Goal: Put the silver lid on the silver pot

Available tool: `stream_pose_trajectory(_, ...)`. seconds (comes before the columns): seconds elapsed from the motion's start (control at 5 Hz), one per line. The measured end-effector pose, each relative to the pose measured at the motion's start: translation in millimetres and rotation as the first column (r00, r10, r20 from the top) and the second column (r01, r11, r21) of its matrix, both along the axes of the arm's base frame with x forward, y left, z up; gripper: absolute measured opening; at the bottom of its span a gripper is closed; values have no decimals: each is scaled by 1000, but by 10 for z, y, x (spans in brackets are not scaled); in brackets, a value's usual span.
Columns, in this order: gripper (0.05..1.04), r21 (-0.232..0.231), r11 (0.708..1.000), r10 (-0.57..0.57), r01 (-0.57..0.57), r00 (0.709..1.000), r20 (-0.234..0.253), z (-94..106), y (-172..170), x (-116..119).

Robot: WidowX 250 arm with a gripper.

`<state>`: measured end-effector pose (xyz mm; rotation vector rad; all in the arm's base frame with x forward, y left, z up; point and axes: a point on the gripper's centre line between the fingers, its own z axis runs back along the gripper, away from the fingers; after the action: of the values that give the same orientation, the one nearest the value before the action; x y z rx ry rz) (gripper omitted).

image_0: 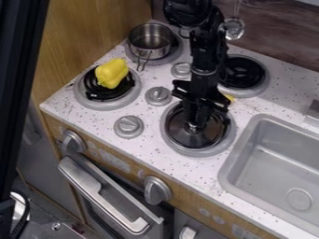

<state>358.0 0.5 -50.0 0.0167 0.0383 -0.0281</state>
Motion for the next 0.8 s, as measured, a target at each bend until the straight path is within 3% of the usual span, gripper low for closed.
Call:
stream_pose_trajectory(0.2, 259, -13, 999, -36, 36, 998, 43, 66, 35, 30)
stream_pose_trajectory(0.4, 259, 4, 1000, -28, 28, 987, 156, 253, 238, 300)
stream_pose_trajectory(0.6, 259, 1, 998, 62, -64, 965, 255, 527, 623, 605)
stream_pose_trajectory(0.8, 259, 1, 993, 117, -122, 962, 248, 464, 897, 771)
